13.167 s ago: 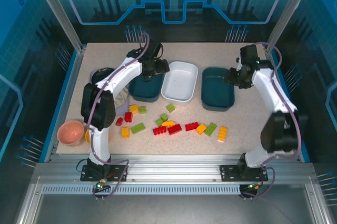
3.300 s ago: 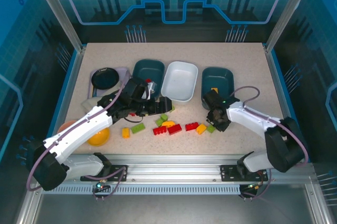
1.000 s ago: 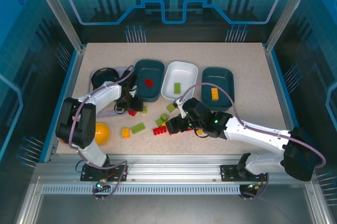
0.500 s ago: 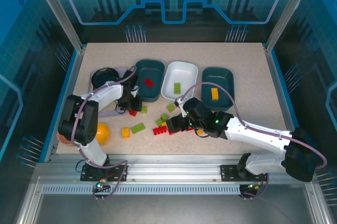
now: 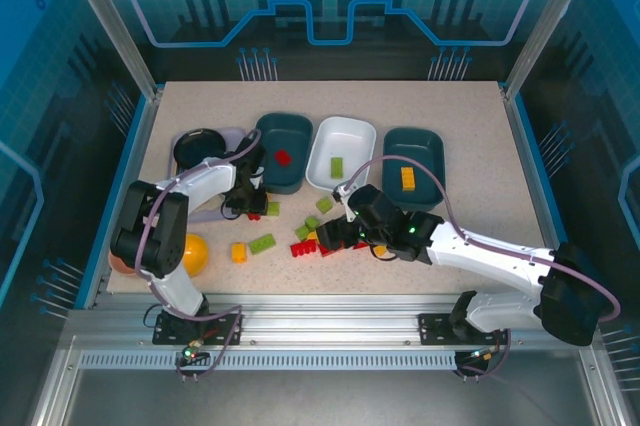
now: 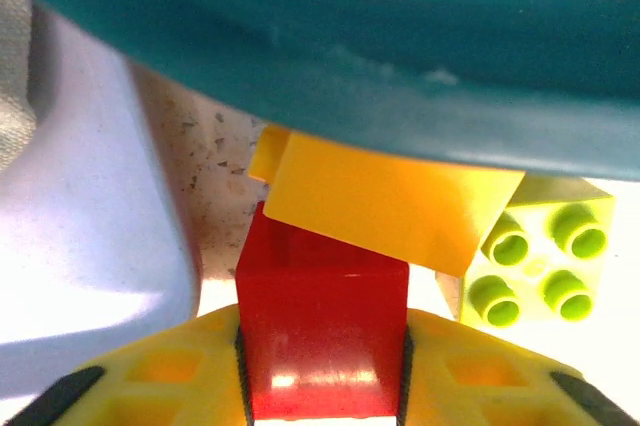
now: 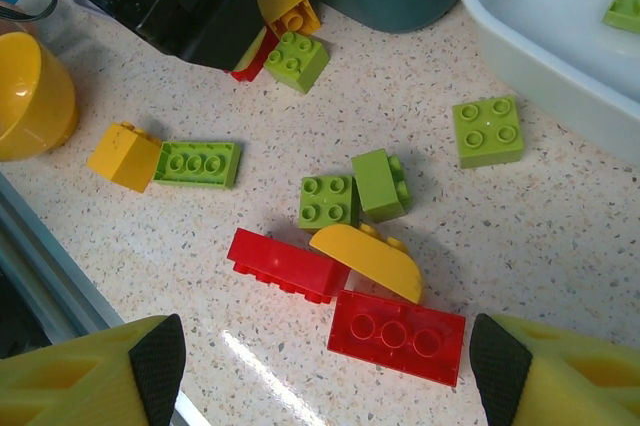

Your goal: Sort the legos into containers by color

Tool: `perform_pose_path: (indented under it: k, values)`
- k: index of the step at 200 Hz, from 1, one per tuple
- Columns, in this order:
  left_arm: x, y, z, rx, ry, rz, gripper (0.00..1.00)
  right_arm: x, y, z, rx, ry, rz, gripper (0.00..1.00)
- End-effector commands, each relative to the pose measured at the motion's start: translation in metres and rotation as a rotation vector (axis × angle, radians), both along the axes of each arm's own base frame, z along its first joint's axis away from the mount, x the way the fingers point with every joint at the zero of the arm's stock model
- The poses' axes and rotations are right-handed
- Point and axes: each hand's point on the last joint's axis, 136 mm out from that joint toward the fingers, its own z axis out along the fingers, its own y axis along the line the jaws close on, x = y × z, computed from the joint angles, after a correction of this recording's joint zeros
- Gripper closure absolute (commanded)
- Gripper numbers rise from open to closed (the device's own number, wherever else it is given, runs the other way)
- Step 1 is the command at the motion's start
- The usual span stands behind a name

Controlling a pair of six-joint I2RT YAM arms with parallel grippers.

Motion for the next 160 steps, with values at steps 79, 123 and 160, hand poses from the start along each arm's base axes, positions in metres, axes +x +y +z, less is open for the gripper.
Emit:
perform_pose_path:
  k: [79,123,160]
  values:
    - [-0.026,-0.002,0.108,-0.067,-0.116,0.153,0.73,0.034,-0.034,0.04,0.07,-0.088,-0.205,0.22]
    - [0.019,-0.02,0.132,-0.121,-0.161,0.175,0.73,0.056,-0.047,0.06,0.08,-0.114,-0.265,0.22]
    - [0.077,-0.027,0.106,-0.059,-0.114,0.189,0.73,0.068,-0.046,0.07,0.11,-0.111,-0.281,0.22]
